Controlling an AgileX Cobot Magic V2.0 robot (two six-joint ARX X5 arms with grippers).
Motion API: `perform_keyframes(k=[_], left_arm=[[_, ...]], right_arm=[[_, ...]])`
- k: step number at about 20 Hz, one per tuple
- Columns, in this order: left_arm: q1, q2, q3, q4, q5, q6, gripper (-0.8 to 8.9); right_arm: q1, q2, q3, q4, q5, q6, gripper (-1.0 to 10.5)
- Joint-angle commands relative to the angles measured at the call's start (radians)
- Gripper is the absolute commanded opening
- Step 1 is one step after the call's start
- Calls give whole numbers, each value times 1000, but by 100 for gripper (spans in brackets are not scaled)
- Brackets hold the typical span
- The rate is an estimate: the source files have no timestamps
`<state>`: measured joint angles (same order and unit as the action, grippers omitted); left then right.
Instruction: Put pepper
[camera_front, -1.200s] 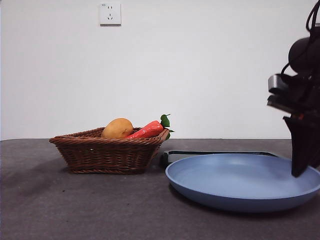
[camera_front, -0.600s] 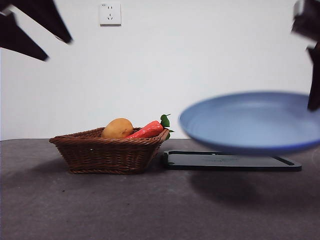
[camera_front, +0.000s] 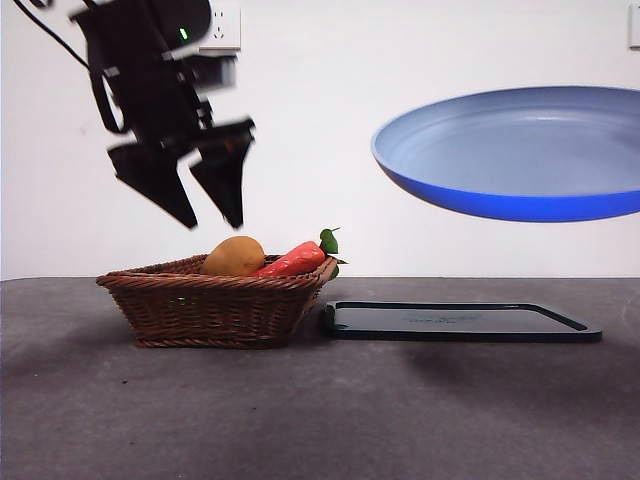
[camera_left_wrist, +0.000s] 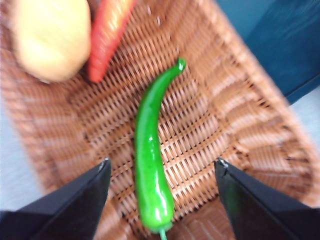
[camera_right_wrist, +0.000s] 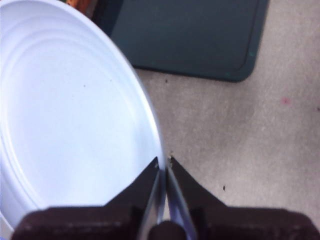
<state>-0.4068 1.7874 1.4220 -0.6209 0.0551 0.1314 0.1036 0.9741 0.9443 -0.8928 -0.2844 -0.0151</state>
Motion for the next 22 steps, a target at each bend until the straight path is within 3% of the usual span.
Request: perform_keyframes(k=[1,18,22], left_arm=[[-7,61,24,19,-10,28,361],[-11,209,24,95,-31,38,331],[-11,209,24,89,-32,37,230]], right_arm=[[1,5,16,8,-3,14,5],[2,6,16,16,-4,14,5],[2,6,16,20,-5,14,5]])
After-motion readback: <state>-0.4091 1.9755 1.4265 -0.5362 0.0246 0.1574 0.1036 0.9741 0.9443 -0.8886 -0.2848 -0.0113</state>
